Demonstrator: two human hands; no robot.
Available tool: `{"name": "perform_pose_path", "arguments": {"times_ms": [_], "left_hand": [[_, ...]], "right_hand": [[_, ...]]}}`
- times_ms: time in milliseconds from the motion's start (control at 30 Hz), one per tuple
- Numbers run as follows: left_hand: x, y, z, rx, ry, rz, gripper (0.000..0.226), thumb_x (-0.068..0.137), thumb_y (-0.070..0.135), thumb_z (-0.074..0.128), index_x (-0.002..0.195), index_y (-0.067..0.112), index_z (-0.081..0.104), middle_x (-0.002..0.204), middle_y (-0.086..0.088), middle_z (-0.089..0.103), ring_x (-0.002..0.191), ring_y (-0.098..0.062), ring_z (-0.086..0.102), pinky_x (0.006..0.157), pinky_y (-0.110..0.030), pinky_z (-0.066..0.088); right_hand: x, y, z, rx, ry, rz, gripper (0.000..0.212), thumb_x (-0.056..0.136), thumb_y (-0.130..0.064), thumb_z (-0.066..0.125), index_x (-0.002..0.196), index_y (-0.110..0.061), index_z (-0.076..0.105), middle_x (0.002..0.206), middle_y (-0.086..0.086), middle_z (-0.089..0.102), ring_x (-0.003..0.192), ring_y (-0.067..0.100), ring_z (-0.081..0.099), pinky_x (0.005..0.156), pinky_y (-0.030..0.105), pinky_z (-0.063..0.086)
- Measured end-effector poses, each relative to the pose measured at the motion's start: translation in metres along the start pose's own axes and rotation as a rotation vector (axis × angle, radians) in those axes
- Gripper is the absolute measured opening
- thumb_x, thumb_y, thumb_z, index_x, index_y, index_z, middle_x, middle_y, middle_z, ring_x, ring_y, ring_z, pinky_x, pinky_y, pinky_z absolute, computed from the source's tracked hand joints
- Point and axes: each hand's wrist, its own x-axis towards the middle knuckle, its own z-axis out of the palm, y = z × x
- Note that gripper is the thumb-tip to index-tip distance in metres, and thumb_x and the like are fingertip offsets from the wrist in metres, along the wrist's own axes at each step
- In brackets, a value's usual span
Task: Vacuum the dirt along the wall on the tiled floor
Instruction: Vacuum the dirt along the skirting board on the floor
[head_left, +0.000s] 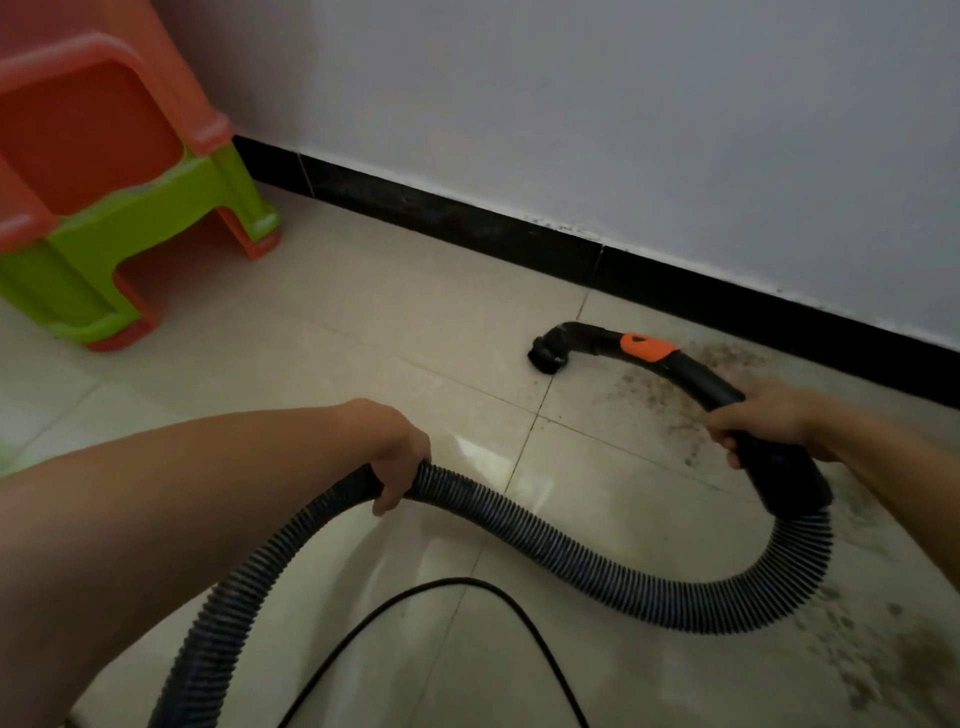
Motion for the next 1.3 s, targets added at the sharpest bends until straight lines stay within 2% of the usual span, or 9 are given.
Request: {"name": "perform_pose_path", "arguments": {"times_ms": [133, 300, 433, 567, 767, 933, 1133, 1200, 1300], "left_hand": [[0.005, 0.030, 0.003, 0.022, -0.008, 0.082, 0.057, 0.073, 0.023, 0.081, 0.124, 0.014, 0.057, 0.116, -0.006, 0.062, 0.105, -0.027, 0.061, 0.078, -0.035, 0.048], [0.010, 0.038, 0.017, -0.097, -0.011, 0.124, 0.036, 0.070, 0.019, 0.081, 0.098, 0.017, 0.059, 0.091, -0.001, 0.061, 0.091, -0.024, 0.064, 0.081, -0.039, 0.057], [0.007, 0.038, 0.030, -0.169, -0.143, 0.098, 0.027, 0.074, 0.013, 0.079, 0.092, 0.013, 0.059, 0.078, 0.001, 0.061, 0.077, -0.021, 0.063, 0.075, -0.038, 0.058], [0.000, 0.040, 0.034, -0.203, -0.216, 0.065, 0.037, 0.078, 0.015, 0.078, 0.111, 0.006, 0.063, 0.096, -0.006, 0.066, 0.081, -0.021, 0.063, 0.079, -0.037, 0.057], [-0.011, 0.021, 0.031, -0.223, -0.167, -0.033, 0.048, 0.077, 0.019, 0.080, 0.119, 0.004, 0.060, 0.115, -0.013, 0.067, 0.088, -0.024, 0.065, 0.081, -0.040, 0.059], [-0.020, 0.000, 0.032, -0.189, -0.151, -0.112, 0.051, 0.076, 0.019, 0.080, 0.121, 0.006, 0.059, 0.117, -0.011, 0.067, 0.102, -0.026, 0.067, 0.082, -0.039, 0.058], [-0.014, 0.021, 0.047, -0.218, -0.252, -0.021, 0.036, 0.077, 0.016, 0.079, 0.109, 0.010, 0.062, 0.118, -0.011, 0.067, 0.101, -0.022, 0.065, 0.084, -0.039, 0.057], [-0.010, 0.028, 0.046, -0.214, -0.248, -0.005, 0.037, 0.077, 0.016, 0.079, 0.110, 0.010, 0.062, 0.118, -0.012, 0.067, 0.102, -0.023, 0.065, 0.084, -0.039, 0.057], [-0.010, 0.022, 0.036, -0.190, -0.204, -0.024, 0.044, 0.076, 0.019, 0.080, 0.114, 0.008, 0.061, 0.116, -0.011, 0.068, 0.102, -0.024, 0.067, 0.081, -0.038, 0.058]], "right_hand": [[-0.021, 0.035, -0.006, -0.039, -0.082, 0.041, 0.013, 0.079, 0.004, 0.064, 0.086, -0.003, 0.055, 0.063, 0.015, 0.059, 0.056, 0.029, 0.062, 0.059, 0.034, 0.053], [-0.036, 0.052, -0.014, -0.069, -0.122, 0.077, 0.013, 0.079, 0.009, 0.062, 0.083, -0.001, 0.053, 0.061, 0.016, 0.060, 0.054, 0.028, 0.062, 0.055, 0.032, 0.054], [-0.046, 0.057, -0.013, -0.096, -0.229, 0.143, 0.016, 0.078, 0.011, 0.064, 0.083, -0.001, 0.054, 0.063, 0.016, 0.061, 0.054, 0.028, 0.064, 0.054, 0.031, 0.054], [-0.044, 0.059, -0.007, -0.122, -0.278, 0.132, 0.016, 0.075, 0.009, 0.066, 0.082, 0.001, 0.055, 0.065, 0.019, 0.058, 0.056, 0.028, 0.063, 0.060, 0.036, 0.054], [-0.031, 0.040, 0.015, -0.108, 0.032, -0.015, 0.020, 0.078, 0.001, 0.069, 0.096, 0.001, 0.058, 0.061, 0.013, 0.064, 0.052, 0.027, 0.066, 0.054, 0.032, 0.055], [-0.033, 0.024, 0.043, -0.129, -0.142, -0.086, 0.015, 0.079, 0.002, 0.067, 0.089, 0.000, 0.056, 0.063, 0.014, 0.063, 0.053, 0.027, 0.064, 0.055, 0.032, 0.054], [-0.056, 0.023, 0.035, -0.373, -0.365, 0.006, 0.015, 0.076, 0.005, 0.067, 0.078, -0.006, 0.058, 0.062, 0.012, 0.063, 0.058, 0.026, 0.065, 0.067, 0.037, 0.059], [-0.057, 0.022, 0.040, -0.427, -0.339, -0.021, 0.014, 0.076, 0.002, 0.069, 0.083, -0.008, 0.060, 0.066, 0.010, 0.065, 0.060, 0.024, 0.066, 0.066, 0.035, 0.060], [-0.051, 0.022, 0.052, -0.418, -0.140, -0.119, 0.018, 0.080, -0.005, 0.069, 0.093, -0.012, 0.059, 0.074, 0.009, 0.067, 0.058, 0.020, 0.066, 0.059, 0.030, 0.058]]}}
